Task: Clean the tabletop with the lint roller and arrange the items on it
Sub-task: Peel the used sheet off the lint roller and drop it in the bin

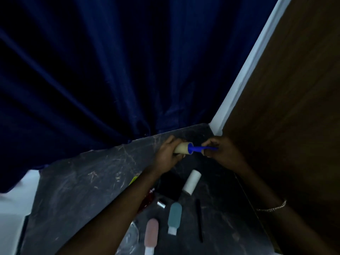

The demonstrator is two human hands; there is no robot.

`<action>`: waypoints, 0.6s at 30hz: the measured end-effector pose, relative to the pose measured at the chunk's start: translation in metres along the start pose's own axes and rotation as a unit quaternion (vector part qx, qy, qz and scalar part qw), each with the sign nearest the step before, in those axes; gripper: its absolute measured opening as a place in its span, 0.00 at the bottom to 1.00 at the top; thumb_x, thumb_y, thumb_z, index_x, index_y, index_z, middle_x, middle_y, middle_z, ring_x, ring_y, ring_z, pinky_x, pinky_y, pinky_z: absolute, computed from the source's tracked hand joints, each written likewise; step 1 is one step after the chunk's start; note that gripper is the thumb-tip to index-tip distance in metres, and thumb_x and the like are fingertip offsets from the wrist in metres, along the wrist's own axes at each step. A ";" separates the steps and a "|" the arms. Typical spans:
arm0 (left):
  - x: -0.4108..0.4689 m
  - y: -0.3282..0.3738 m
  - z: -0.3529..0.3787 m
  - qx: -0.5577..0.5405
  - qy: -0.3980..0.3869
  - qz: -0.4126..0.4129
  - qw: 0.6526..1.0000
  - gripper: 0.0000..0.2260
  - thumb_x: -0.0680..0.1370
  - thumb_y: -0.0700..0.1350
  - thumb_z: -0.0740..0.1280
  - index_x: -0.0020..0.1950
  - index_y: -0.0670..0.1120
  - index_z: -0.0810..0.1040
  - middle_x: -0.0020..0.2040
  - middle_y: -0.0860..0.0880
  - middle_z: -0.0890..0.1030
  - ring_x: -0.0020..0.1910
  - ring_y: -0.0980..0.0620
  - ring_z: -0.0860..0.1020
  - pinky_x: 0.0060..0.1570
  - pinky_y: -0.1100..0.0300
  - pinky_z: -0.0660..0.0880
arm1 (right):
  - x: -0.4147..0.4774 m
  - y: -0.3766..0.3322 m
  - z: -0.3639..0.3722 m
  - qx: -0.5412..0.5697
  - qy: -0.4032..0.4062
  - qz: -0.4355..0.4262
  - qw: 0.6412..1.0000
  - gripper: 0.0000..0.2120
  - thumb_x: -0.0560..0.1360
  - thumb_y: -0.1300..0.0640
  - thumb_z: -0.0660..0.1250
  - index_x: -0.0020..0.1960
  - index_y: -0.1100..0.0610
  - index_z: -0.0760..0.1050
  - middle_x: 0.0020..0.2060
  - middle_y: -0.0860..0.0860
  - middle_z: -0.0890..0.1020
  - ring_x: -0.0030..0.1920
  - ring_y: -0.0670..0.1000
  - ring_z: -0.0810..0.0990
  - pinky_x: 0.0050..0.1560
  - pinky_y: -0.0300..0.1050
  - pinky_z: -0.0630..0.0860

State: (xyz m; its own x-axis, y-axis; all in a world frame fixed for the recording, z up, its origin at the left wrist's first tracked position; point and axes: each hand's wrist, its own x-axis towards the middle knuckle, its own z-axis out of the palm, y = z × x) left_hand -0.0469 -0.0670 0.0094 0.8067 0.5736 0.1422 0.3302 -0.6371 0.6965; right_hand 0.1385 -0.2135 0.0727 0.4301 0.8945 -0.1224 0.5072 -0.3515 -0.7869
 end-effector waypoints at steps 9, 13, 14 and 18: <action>-0.100 0.057 -0.030 0.124 -0.016 0.050 0.991 0.24 0.74 0.40 0.74 0.70 0.49 0.79 0.63 0.46 0.77 0.60 0.44 0.76 0.61 0.49 0.76 | -0.080 -0.048 0.046 -0.234 -0.137 0.053 0.961 0.05 0.73 0.53 0.72 0.46 0.54 0.78 0.43 0.52 0.82 0.44 0.52 0.82 0.45 0.46 0.77; -0.138 0.074 -0.041 0.140 0.000 0.051 0.989 0.26 0.74 0.40 0.73 0.72 0.50 0.78 0.66 0.46 0.77 0.67 0.44 0.75 0.67 0.49 0.76 | -0.115 -0.061 0.071 -0.228 -0.072 0.049 0.970 0.10 0.73 0.51 0.69 0.46 0.57 0.76 0.44 0.56 0.81 0.44 0.57 0.82 0.44 0.49 0.79; -0.147 0.075 -0.045 0.142 0.003 0.051 0.989 0.26 0.74 0.39 0.73 0.73 0.50 0.78 0.66 0.46 0.77 0.69 0.43 0.74 0.69 0.49 0.75 | -0.125 -0.064 0.077 -0.219 -0.062 0.042 0.973 0.09 0.73 0.51 0.68 0.44 0.57 0.75 0.42 0.55 0.80 0.42 0.57 0.82 0.43 0.48 0.78; -0.177 0.074 -0.057 0.177 0.012 0.059 0.982 0.28 0.72 0.40 0.75 0.72 0.52 0.78 0.66 0.48 0.78 0.70 0.43 0.74 0.67 0.49 0.77 | -0.157 -0.076 0.099 -0.184 -0.022 0.018 0.983 0.09 0.74 0.52 0.66 0.42 0.59 0.74 0.40 0.54 0.79 0.38 0.54 0.80 0.40 0.51 0.79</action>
State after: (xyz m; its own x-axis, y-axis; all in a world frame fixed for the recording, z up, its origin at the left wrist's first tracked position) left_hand -0.1931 -0.1860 0.0761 0.8387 0.4950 0.2271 0.3886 -0.8361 0.3872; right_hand -0.0412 -0.3005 0.0918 0.4237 0.8880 -0.1785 0.7317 -0.4517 -0.5105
